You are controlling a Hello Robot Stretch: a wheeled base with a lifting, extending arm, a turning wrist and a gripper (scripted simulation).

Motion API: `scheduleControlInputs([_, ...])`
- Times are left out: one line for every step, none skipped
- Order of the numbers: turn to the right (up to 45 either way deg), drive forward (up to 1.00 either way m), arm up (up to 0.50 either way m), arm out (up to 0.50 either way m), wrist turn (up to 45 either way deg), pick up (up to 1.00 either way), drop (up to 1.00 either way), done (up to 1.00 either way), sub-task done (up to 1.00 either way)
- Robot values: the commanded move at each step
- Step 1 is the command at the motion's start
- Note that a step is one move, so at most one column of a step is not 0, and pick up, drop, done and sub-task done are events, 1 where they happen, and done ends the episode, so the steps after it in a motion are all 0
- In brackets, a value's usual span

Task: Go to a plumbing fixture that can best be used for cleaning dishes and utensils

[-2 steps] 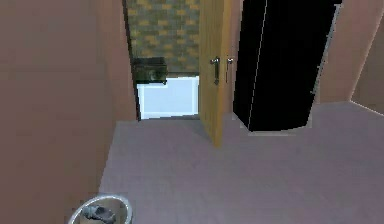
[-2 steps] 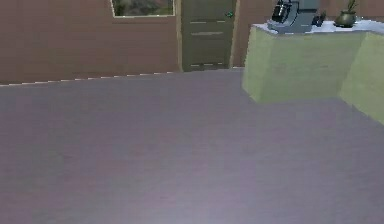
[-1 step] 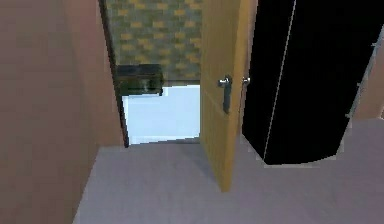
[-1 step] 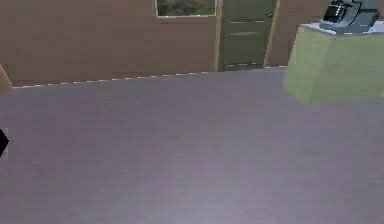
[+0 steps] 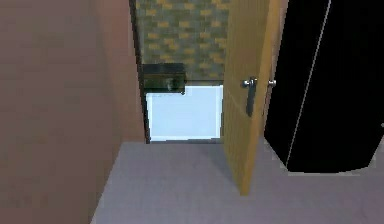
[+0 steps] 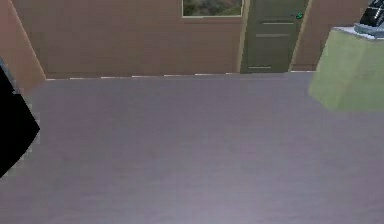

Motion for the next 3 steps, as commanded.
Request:
scheduleControlInputs([0.0, 1.0, 0.0, 0.0, 0.0, 0.0, 0.0, 0.0, 0.0])
scheduleControlInputs([0.0, 0.5, 0.0, 0.0, 0.0, 0.0, 0.0, 0.0, 0.0])
scheduleControlInputs([3.0, 0.0, 0.0, 0.0, 0.0, 0.0, 0.0, 0.0, 0.0])
